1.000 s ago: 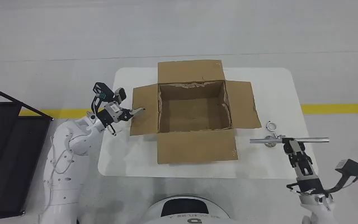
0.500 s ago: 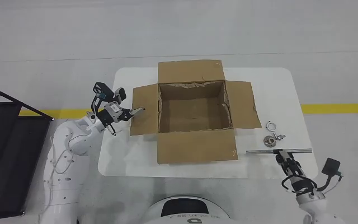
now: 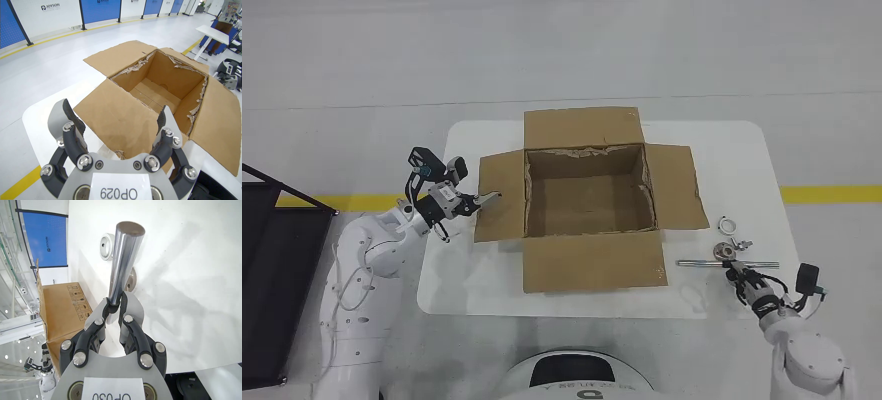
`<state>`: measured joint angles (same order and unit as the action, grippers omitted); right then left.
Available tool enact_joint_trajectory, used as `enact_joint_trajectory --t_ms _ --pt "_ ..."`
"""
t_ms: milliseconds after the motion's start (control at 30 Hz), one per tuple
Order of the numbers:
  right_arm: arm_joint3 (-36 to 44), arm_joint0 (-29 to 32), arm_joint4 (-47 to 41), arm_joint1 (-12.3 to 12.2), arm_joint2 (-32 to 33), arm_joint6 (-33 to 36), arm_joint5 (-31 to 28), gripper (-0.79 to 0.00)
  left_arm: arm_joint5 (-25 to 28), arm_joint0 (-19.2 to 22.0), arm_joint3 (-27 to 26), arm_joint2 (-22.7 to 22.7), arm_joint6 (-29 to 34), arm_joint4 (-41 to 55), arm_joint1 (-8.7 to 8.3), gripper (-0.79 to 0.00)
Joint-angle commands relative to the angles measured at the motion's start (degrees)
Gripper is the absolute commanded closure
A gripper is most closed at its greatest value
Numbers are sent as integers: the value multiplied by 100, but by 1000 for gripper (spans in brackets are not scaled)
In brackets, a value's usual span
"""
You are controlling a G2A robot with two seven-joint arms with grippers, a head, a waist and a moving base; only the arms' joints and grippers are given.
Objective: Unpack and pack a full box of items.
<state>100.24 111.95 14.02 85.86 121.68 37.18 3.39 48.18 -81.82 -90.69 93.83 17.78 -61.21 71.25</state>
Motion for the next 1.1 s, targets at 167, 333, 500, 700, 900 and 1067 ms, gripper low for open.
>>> enact_joint_trajectory --t_ms 167,333,500,700,900,1067 --pt "-9 -31 49 -55 -25 25 197 0 0 0 0 0 0 0 0 -785" --pt "15 -56 73 -90 -64 61 420 -68 0 0 0 0 0 0 0 -785" --pt "-28 -120 104 -126 -91 25 629 -172 0 0 0 0 0 0 0 -785" --pt "-73 -186 85 -168 -125 23 717 -219 0 0 0 0 0 0 0 -785" --pt "-29 -161 43 -200 -165 -7 705 -265 0 0 0 0 0 0 0 -785" --pt "33 -123 17 -223 -197 -55 745 -342 0 0 0 0 0 0 0 -785"
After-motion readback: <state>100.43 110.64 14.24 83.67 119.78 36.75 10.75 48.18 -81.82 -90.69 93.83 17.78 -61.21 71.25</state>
